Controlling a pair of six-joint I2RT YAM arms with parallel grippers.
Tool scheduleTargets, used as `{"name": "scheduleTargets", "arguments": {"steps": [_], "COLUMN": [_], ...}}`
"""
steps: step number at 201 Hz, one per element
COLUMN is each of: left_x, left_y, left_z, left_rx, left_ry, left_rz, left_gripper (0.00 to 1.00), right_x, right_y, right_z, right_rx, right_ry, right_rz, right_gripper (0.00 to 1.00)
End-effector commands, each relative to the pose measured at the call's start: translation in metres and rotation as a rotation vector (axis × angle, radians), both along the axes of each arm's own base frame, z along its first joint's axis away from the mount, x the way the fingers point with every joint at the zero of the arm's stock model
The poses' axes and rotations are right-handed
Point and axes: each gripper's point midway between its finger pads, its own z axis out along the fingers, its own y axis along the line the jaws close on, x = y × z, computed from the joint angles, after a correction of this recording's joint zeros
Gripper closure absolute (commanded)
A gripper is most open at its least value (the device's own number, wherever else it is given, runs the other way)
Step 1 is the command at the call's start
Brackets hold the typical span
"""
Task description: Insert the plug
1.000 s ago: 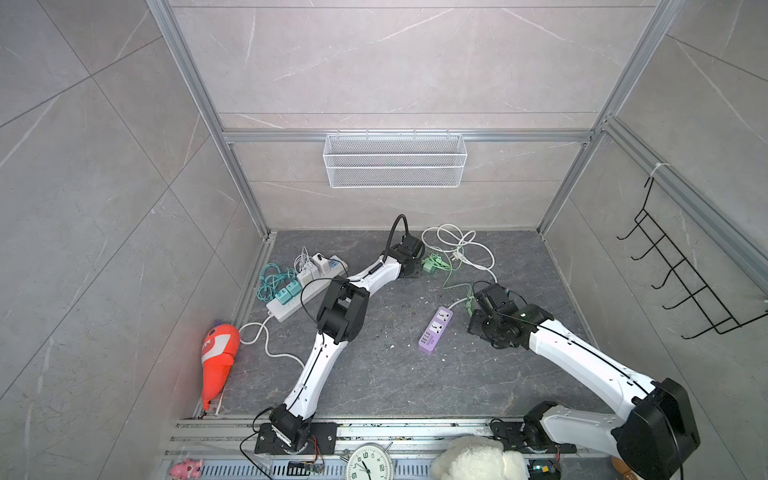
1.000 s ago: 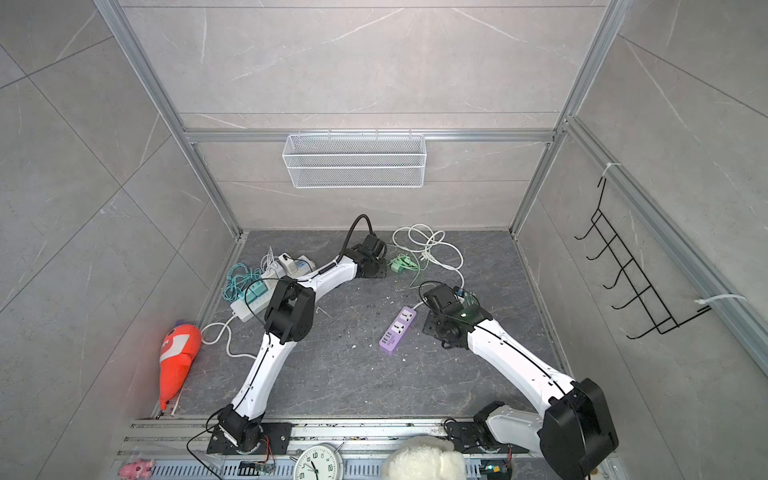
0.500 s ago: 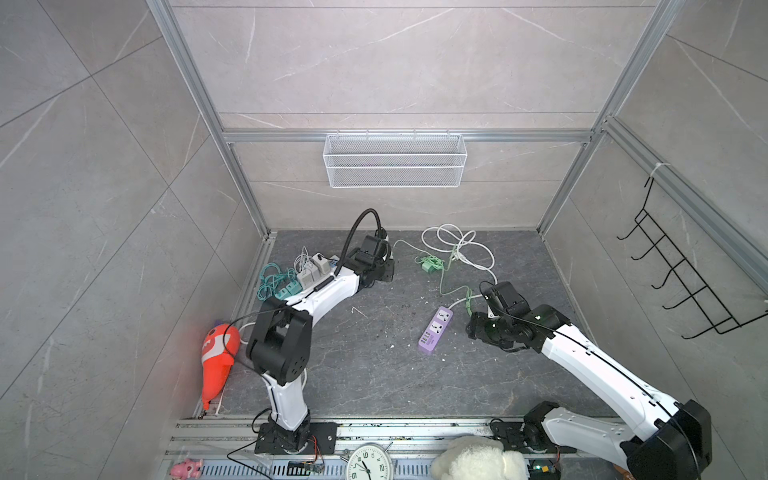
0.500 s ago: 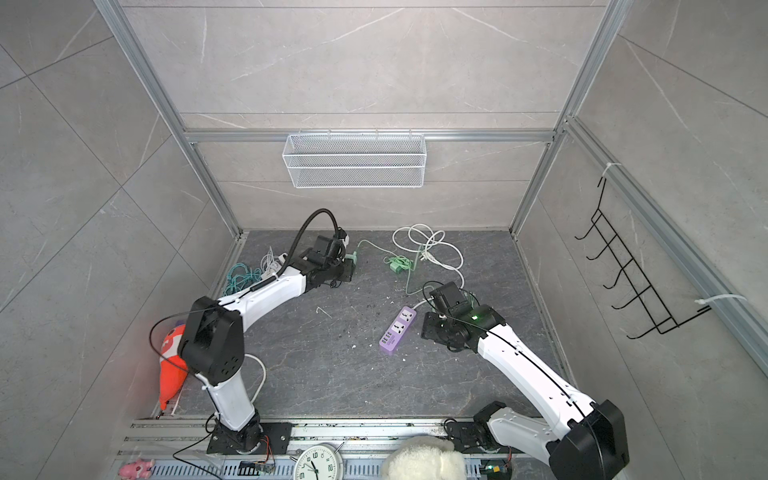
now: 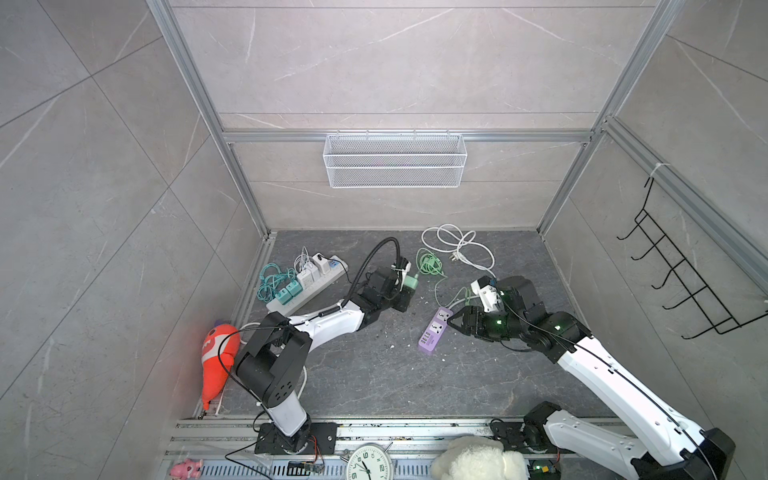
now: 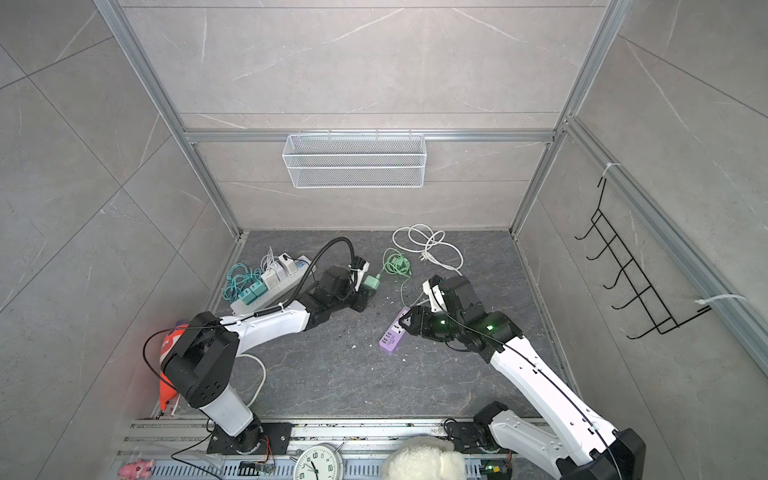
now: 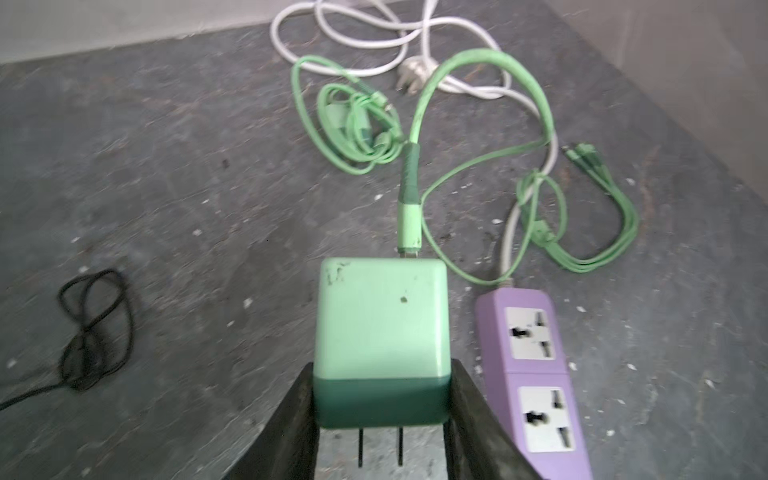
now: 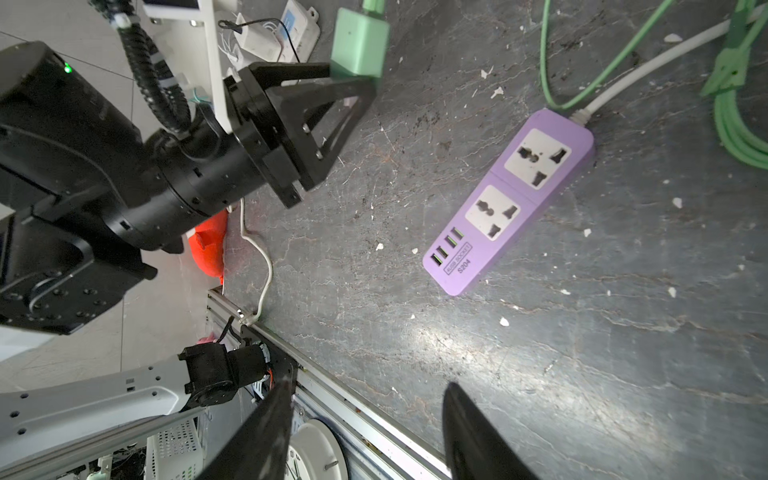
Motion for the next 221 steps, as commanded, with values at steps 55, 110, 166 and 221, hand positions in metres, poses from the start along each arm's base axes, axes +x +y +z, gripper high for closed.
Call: {"name": "scheduleTargets", "arguments": {"steps": [55,110,166,221], "left_x": [-0.043,-0.058,-0.07,-0.08], "left_y": [-0.086,-0.094,-0.089,-0.079], "left_z": [0.065,0.066,0.071,0.072], "left_rx": [-0.141,-0.155,-0.169,-0.169], "left_ry": [-0.267,-0.305,-0.357,-0.371], "left_rz": [-0.187,-0.207,-0.235,-0.235], "left_gripper": [0.74,0.75,0.76,0.76], "right_x": [-0.022,-0.019,-0.006,0.025], "right_y": [-0.005,-0.009,-0.002,-0.004], "right_z": [-0.015,-0.018,-0.016,-0.009], "right_rx": [-0.016,-0.048,-0.064,-0.149], "right_ry": [0.012,0.019,0.022,-0.004], "right_rz": [0.037,0.015,0.016,-0.055], "right_gripper": [0.46,0.47,0.5,0.52]}}
